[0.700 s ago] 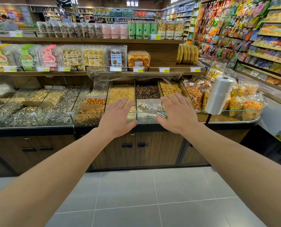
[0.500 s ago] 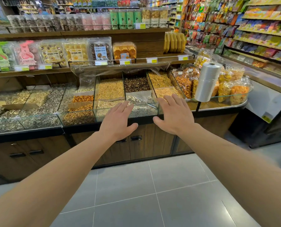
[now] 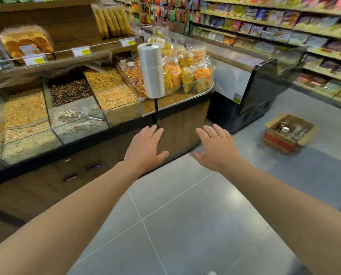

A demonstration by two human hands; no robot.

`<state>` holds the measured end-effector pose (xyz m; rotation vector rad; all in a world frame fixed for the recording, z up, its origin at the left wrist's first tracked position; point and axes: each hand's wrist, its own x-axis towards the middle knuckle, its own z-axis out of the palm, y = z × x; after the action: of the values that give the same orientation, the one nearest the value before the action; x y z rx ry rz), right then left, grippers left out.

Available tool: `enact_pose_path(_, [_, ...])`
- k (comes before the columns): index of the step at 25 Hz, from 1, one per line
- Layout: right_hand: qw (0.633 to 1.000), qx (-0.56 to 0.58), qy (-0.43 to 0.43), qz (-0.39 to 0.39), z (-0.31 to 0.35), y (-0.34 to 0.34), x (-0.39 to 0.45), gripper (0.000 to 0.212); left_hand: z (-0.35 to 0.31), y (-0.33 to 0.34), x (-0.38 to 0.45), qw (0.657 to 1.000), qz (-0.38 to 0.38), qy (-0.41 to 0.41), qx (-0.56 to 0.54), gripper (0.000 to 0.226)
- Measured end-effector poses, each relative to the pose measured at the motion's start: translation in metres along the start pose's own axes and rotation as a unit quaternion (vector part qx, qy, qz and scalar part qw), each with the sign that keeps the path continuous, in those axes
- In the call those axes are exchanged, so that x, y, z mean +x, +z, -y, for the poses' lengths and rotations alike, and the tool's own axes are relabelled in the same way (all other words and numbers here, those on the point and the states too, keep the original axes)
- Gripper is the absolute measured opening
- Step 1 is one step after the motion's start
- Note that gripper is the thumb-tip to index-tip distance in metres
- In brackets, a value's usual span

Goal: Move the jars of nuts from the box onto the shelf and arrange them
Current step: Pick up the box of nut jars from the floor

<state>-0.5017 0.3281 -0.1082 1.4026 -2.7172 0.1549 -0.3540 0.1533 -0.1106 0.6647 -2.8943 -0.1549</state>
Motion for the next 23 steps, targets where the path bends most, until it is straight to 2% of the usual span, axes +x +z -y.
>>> enact_pose_path(6, [0.994,-0.027,0.108,0.014,-0.199,0.0,-0.008,0.07,-0.144,0.065,0.117,0.995,0.044,0.078,-0.047,0.077])
enact_pose_path(11, [0.984,-0.033,0.174,0.032,-0.327,0.021,0.011,0.071,-0.237,0.115,0.223,0.985,0.066,0.147,-0.059,0.078])
enact_pose_path(17, [0.959,-0.029,0.279,0.035,-0.502,0.041,0.089,0.078,-0.337,0.197,0.413,0.964,0.11,0.231,-0.078,0.081])
enact_pose_path(23, [0.935,-0.022,0.352,0.034,-0.639,0.043,0.167,0.075,-0.437,0.226,0.595,0.94,0.127,0.308,-0.075,0.082])
